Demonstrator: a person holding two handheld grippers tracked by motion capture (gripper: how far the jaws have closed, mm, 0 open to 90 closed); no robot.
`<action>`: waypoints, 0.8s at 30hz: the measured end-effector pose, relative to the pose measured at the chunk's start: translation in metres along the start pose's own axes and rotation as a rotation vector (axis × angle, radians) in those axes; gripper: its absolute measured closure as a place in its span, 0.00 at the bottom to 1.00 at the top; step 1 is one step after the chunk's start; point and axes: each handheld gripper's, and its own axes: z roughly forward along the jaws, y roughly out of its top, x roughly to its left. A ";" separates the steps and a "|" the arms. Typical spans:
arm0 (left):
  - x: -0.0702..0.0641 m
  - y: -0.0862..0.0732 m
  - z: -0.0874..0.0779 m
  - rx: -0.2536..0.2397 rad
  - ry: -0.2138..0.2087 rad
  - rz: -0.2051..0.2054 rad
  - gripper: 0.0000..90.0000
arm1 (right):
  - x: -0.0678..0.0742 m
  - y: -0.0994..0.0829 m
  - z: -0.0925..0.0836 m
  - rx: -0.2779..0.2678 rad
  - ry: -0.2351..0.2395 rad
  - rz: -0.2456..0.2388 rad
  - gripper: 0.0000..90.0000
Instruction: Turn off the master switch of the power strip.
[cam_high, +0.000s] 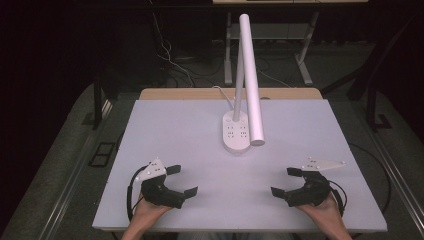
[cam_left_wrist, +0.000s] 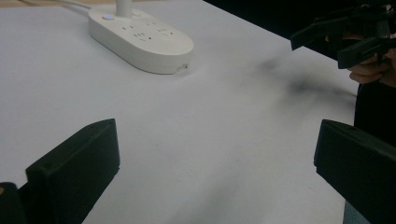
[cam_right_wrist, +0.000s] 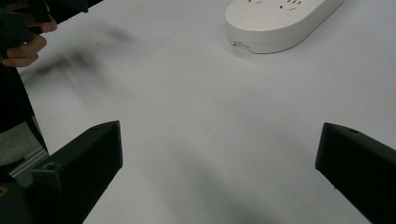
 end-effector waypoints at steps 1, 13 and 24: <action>0.000 0.000 0.000 0.008 -0.001 0.007 0.00 | 0.000 0.000 0.000 -0.001 0.000 -0.001 0.00; -0.001 0.000 0.001 0.018 -0.001 0.004 0.00 | -0.001 -0.002 -0.002 0.001 -0.004 0.001 0.00; -0.002 0.002 0.002 0.024 -0.016 0.005 0.00 | -0.001 -0.003 -0.002 0.010 -0.003 0.005 0.00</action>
